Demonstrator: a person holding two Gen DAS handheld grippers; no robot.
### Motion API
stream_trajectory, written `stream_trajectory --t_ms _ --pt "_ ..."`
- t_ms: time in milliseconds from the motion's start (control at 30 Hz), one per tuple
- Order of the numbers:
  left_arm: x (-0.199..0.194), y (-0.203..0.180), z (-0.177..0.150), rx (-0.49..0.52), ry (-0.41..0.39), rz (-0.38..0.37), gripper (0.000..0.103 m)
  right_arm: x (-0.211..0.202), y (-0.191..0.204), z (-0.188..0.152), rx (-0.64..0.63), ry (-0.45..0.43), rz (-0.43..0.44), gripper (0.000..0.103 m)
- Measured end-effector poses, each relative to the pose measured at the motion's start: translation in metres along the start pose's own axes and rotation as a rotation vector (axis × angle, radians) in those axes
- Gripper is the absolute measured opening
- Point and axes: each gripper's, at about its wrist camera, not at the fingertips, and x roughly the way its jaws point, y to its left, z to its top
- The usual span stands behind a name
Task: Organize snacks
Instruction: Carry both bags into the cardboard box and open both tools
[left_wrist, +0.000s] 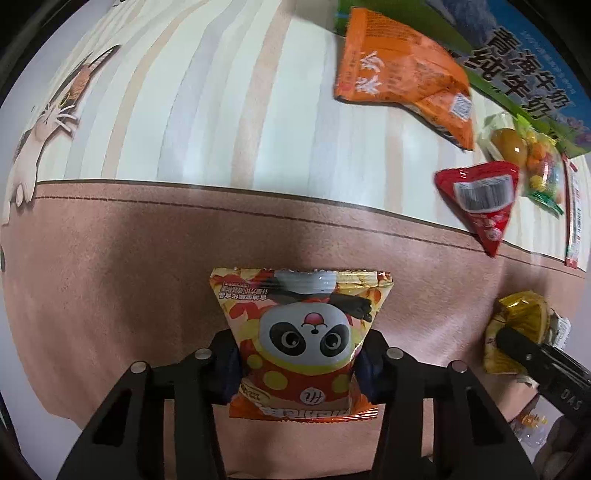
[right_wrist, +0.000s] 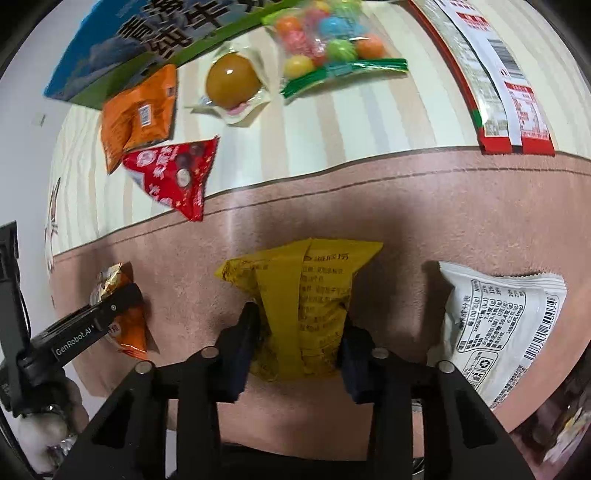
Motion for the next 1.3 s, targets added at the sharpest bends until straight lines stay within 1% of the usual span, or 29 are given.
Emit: stream_trajectory --t_ms 133,200,233,300,400,500,533,567,633,700,733,800,833,933,1000,1033,1067,1133,1233,1267,1300 --pt "-0.020 -0.010 -0.004 0.008 -0.019 -0.042 0.044 -0.013 0.005 0.000 0.008 -0.014 0.059 0.038" --pt "-0.040 -0.017 -0.003 0.013 -0.042 -0.085 0.044 -0.026 0.007 0.003 0.014 -0.031 0.094 0.038" --pt "-0.046 -0.019 -0.001 0.015 -0.052 -0.098 0.044 -0.037 0.009 0.006 0.014 -0.047 0.116 0.038" --pt "-0.071 -0.027 0.006 0.023 -0.077 -0.145 0.044 -0.056 0.011 0.014 0.022 -0.072 0.157 0.038" --pt "-0.115 -0.044 0.027 0.054 -0.139 -0.209 0.044 -0.102 0.016 0.035 0.003 -0.146 0.209 0.038" --pt "-0.164 -0.067 0.062 0.105 -0.214 -0.255 0.044 -0.144 0.026 0.061 -0.020 -0.218 0.242 0.038" --pt "-0.171 -0.068 0.072 0.116 -0.228 -0.261 0.044 -0.163 0.028 0.077 -0.036 -0.251 0.243 0.038" --pt "-0.185 -0.074 0.088 0.130 -0.252 -0.262 0.044 -0.175 0.031 0.089 -0.046 -0.278 0.237 0.038" --pt "-0.200 -0.085 0.119 0.158 -0.282 -0.256 0.044 -0.197 0.038 0.118 -0.067 -0.334 0.206 0.038" --pt "-0.212 -0.094 0.154 0.175 -0.308 -0.228 0.044 -0.214 0.038 0.153 -0.074 -0.379 0.164 0.038" --pt "-0.215 -0.097 0.172 0.186 -0.308 -0.212 0.044 -0.220 0.035 0.170 -0.075 -0.390 0.142 0.038" --pt "-0.211 -0.106 0.212 0.191 -0.299 -0.170 0.044 -0.224 0.035 0.201 -0.071 -0.404 0.099 0.038" --pt "-0.204 -0.111 0.226 0.194 -0.289 -0.158 0.044 -0.224 0.034 0.217 -0.069 -0.403 0.073 0.038" --pt "-0.186 -0.112 0.274 0.203 -0.241 -0.108 0.044 -0.216 0.028 0.264 -0.043 -0.382 0.025 0.038" --pt "-0.166 -0.113 0.304 0.203 -0.200 -0.077 0.044 -0.208 0.021 0.289 -0.028 -0.365 0.000 0.038" --pt "-0.159 -0.112 0.310 0.201 -0.187 -0.066 0.044 -0.203 0.020 0.303 -0.023 -0.353 -0.013 0.038" --pt "-0.150 -0.112 0.322 0.201 -0.170 -0.049 0.044 -0.198 0.018 0.312 -0.019 -0.347 -0.025 0.038" --pt "-0.134 -0.111 0.336 0.200 -0.151 -0.024 0.044 -0.186 0.014 0.332 -0.013 -0.324 -0.045 0.038" --pt "-0.111 -0.107 0.356 0.184 -0.103 -0.007 0.045 -0.167 0.011 0.352 -0.004 -0.292 -0.062 0.039" --pt "-0.104 -0.104 0.361 0.171 -0.085 -0.011 0.045 -0.164 0.009 0.356 0.014 -0.283 -0.059 0.039" --pt "-0.099 -0.102 0.363 0.160 -0.071 -0.018 0.046 -0.159 0.008 0.361 0.029 -0.276 -0.057 0.045"
